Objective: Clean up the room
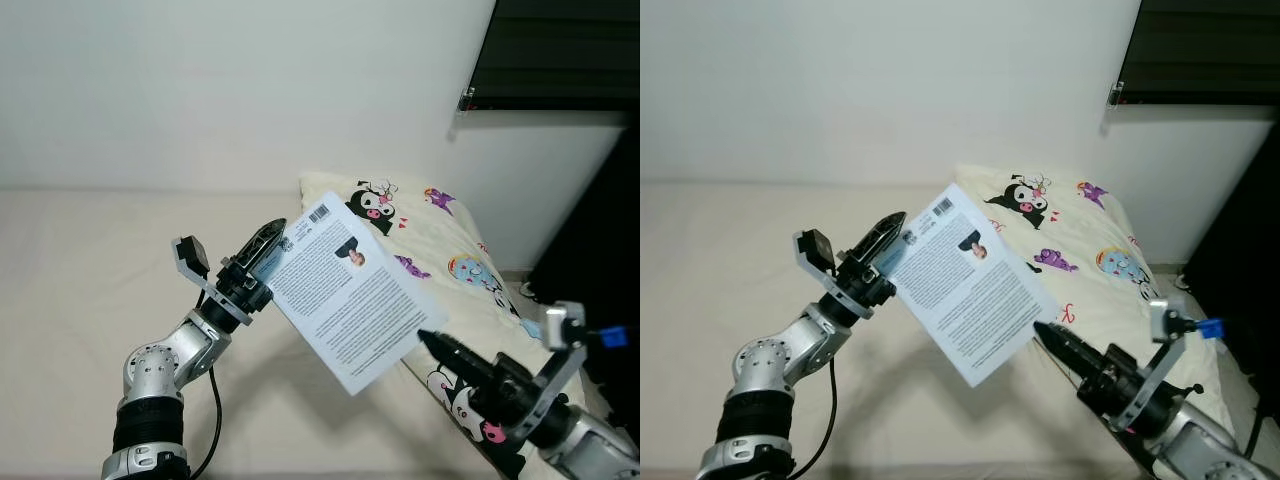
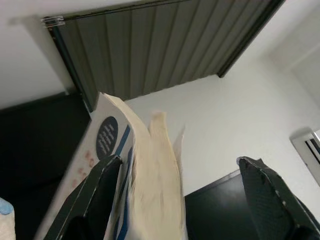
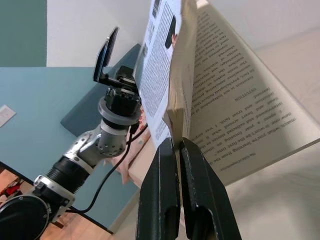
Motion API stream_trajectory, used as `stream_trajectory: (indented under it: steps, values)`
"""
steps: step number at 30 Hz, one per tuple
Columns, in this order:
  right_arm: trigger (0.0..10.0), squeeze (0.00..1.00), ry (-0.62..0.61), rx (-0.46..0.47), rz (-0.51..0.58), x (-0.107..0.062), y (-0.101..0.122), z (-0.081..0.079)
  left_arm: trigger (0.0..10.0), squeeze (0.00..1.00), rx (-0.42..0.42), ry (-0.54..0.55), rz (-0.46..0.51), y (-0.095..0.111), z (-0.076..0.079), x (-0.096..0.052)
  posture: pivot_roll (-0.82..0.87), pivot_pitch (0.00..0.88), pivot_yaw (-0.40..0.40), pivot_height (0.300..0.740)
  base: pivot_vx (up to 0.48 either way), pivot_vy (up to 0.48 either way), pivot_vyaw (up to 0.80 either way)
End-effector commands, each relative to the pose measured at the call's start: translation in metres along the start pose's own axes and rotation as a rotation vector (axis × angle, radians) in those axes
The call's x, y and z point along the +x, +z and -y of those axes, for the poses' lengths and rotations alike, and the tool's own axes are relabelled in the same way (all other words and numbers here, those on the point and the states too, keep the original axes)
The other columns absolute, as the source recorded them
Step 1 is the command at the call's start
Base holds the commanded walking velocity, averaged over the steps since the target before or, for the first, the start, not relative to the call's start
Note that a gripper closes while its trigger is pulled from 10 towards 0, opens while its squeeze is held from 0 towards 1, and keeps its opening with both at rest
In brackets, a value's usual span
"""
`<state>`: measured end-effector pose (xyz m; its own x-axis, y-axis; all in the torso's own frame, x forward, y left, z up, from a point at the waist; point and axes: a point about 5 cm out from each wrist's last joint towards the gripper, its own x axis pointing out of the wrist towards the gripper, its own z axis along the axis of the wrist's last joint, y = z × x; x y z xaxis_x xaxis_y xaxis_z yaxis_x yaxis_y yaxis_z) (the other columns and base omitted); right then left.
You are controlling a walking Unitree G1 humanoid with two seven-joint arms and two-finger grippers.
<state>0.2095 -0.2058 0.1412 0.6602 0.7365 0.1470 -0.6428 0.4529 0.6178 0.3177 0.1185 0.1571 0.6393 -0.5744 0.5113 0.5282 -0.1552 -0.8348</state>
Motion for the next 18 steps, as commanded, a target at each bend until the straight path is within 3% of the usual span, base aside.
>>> stream_trajectory:
  steps: [1, 7, 8, 9, 10, 11, 18]
  values:
    - [0.0, 0.0, 0.015, -0.013, -0.019, 0.009, -0.005, -0.003, 10.0, 0.0, -0.038, -0.066, -0.073, -0.019, 0.005, 0.009, 0.0, 0.0, -0.016, 0.74, 0.0, 0.0, 0.0]
    - [0.0, 0.0, -0.005, -0.03, -0.003, 0.009, 0.001, 0.003, 10.0, 0.0, -0.03, -0.069, -0.191, -0.04, 0.004, 0.007, 0.0, 0.0, -0.016, 0.74, 0.0, 0.0, 0.0]
    - [0.0, 0.0, -0.009, -0.036, 0.004, 0.009, 0.003, 0.004, 3.8, 0.0, 0.002, -0.063, -0.239, -0.045, 0.004, 0.005, 0.0, 0.0, -0.018, 0.74, 0.0, 0.0, 0.0]
    - [0.0, 0.0, -0.009, -0.036, 0.004, 0.009, 0.003, 0.004, 3.8, 0.0, 0.002, -0.063, -0.239, -0.045, 0.004, 0.005, 0.0, 0.0, -0.018, 0.74, 0.0, 0.0, 0.0]
    - [0.0, 0.0, -0.012, -0.041, 0.008, 0.009, 0.005, 0.004, 0.0, 0.0, 0.043, -0.049, -0.286, -0.05, 0.002, 0.003, 0.0, 0.0, -0.02, 0.74, 0.0, 0.0, 0.0]
    - [0.0, 0.0, -0.014, -0.044, 0.011, 0.009, 0.006, 0.005, 0.0, 0.0, 0.075, -0.039, -0.328, -0.054, 0.001, 0.001, 0.0, 0.0, -0.02, 0.74, 0.0, 0.0, 0.0]
    - [0.0, 0.0, -0.016, -0.055, 0.016, 0.009, 0.008, 0.003, 0.0, 0.0, 0.114, -0.026, -0.363, -0.053, -0.001, -0.005, 0.0, 0.0, -0.017, 0.74, 0.0, 0.0, 0.0]
